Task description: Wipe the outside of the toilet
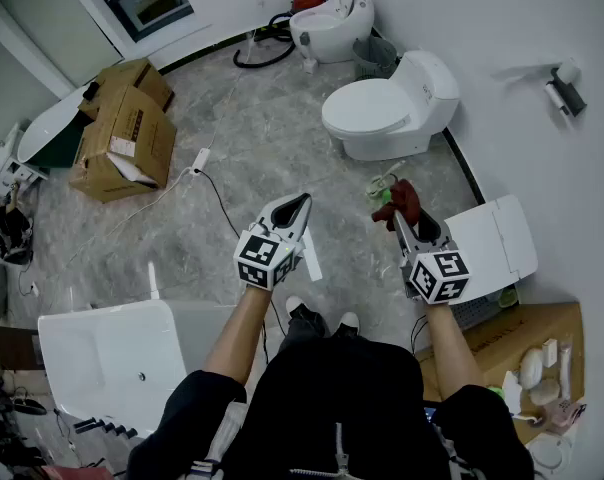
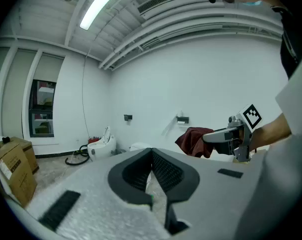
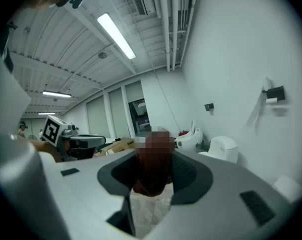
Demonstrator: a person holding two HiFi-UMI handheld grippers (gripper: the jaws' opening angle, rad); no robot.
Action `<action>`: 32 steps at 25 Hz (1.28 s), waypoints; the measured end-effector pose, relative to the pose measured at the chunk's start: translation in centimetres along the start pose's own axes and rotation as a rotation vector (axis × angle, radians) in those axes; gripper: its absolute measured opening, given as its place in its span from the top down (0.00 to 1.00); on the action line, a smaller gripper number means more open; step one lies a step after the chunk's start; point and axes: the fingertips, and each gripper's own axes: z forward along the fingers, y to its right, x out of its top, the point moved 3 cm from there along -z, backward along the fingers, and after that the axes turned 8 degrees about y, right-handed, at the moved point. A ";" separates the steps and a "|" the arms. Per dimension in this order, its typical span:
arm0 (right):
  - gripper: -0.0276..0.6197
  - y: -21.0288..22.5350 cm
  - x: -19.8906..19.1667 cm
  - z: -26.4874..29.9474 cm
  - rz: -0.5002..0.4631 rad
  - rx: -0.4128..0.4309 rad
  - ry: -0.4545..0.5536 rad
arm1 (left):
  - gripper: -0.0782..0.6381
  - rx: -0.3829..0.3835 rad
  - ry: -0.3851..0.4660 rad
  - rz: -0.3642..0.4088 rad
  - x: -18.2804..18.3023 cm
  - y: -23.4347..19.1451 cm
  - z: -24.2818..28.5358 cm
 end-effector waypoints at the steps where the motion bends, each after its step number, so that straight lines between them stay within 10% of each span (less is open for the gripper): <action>1: 0.72 0.1 0.1 -0.1 -0.006 0.001 0.002 | 0.89 -0.005 0.000 0.004 0.1 0.1 0.2; 32: 0.72 3.8 -2.1 7.0 0.024 -0.095 -0.059 | 0.89 -0.134 -0.036 0.013 -2.0 -4.3 7.4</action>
